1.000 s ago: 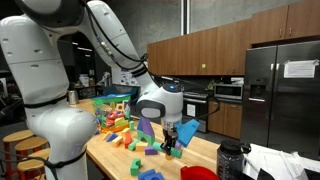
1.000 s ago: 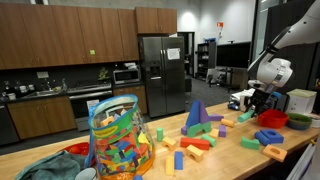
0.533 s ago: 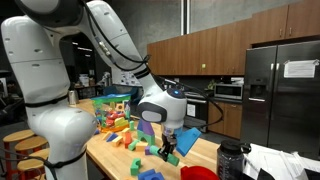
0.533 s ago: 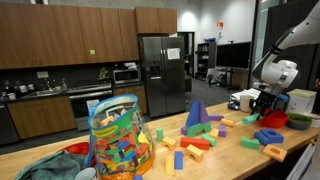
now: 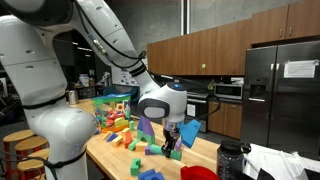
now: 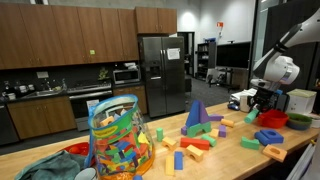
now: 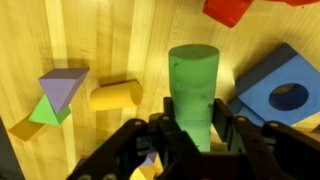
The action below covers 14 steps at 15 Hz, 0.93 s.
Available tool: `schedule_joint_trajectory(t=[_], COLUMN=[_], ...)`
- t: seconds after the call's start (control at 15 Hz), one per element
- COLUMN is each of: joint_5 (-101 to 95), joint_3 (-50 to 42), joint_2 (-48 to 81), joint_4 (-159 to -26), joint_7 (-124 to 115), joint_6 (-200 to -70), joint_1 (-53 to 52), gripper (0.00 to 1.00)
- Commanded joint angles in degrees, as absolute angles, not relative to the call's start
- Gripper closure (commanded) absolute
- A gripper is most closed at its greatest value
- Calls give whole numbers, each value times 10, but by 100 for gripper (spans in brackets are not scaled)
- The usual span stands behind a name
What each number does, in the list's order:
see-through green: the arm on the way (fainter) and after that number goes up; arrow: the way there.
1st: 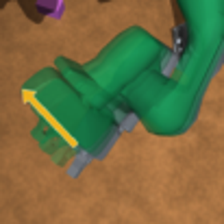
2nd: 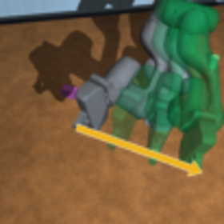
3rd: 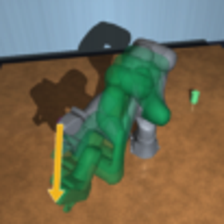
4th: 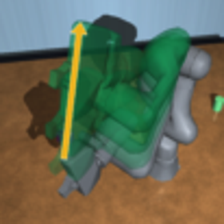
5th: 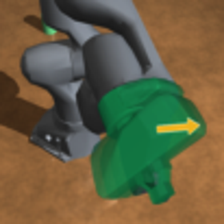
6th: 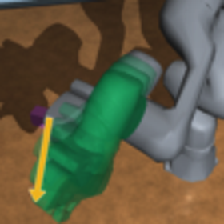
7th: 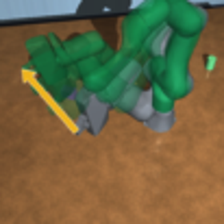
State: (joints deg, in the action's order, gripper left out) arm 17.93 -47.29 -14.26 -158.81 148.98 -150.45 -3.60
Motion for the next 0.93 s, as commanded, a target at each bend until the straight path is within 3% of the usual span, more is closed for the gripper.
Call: schedule_joint_trajectory(t=[0.0,0.87], joint_5=[96,25], joint_3=[-490,-504], joint_2=[-176,-185], joint_4=[-1589,-1588], joint_7=[1490,1490], joint_6=[-1488,-1456], joint_1=[-66,-163], gripper=[84,84])
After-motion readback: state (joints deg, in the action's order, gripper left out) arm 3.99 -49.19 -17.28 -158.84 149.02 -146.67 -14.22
